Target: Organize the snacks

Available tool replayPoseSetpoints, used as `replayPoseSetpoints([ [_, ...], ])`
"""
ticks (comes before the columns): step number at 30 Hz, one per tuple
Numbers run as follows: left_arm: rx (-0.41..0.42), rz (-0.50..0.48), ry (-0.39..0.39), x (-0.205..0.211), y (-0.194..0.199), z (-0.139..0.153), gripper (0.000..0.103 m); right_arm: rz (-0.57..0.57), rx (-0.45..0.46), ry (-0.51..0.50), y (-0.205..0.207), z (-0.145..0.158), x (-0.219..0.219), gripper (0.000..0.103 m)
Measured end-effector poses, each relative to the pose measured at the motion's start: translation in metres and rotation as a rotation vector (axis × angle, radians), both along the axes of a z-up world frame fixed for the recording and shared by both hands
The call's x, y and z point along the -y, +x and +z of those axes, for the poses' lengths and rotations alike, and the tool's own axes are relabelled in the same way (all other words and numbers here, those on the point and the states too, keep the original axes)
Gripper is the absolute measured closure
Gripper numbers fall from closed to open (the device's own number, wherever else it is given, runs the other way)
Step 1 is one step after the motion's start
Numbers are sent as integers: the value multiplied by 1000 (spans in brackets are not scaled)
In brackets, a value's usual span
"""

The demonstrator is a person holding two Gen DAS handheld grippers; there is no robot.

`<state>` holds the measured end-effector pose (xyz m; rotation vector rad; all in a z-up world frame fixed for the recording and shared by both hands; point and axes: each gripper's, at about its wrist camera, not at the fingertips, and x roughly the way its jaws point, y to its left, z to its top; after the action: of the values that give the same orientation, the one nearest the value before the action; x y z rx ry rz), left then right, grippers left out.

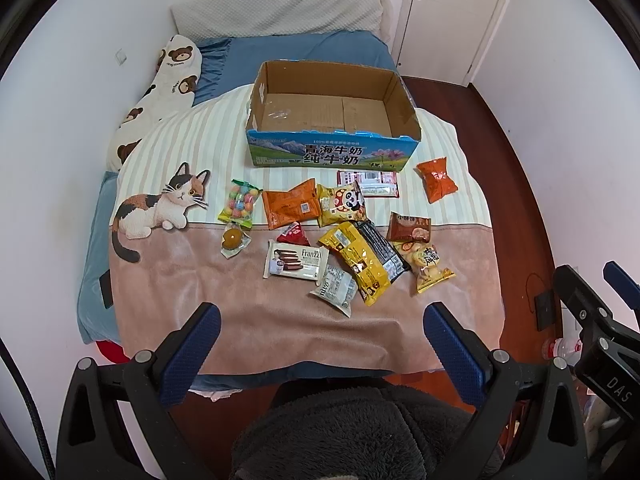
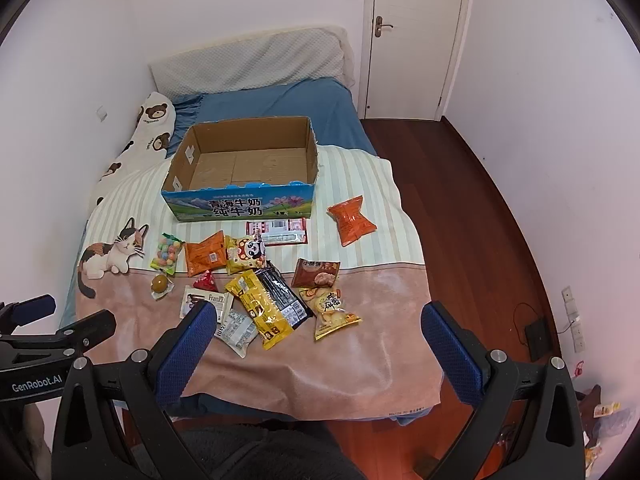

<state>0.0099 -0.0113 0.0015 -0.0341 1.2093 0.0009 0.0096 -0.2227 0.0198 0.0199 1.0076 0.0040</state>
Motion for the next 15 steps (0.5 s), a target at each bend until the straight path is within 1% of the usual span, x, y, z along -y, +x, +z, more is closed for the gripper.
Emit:
replayPoseSetpoints([
  [15,-10,3,-11,-4,1,-2,0,-1,-4,11,0,-2,-2,0],
])
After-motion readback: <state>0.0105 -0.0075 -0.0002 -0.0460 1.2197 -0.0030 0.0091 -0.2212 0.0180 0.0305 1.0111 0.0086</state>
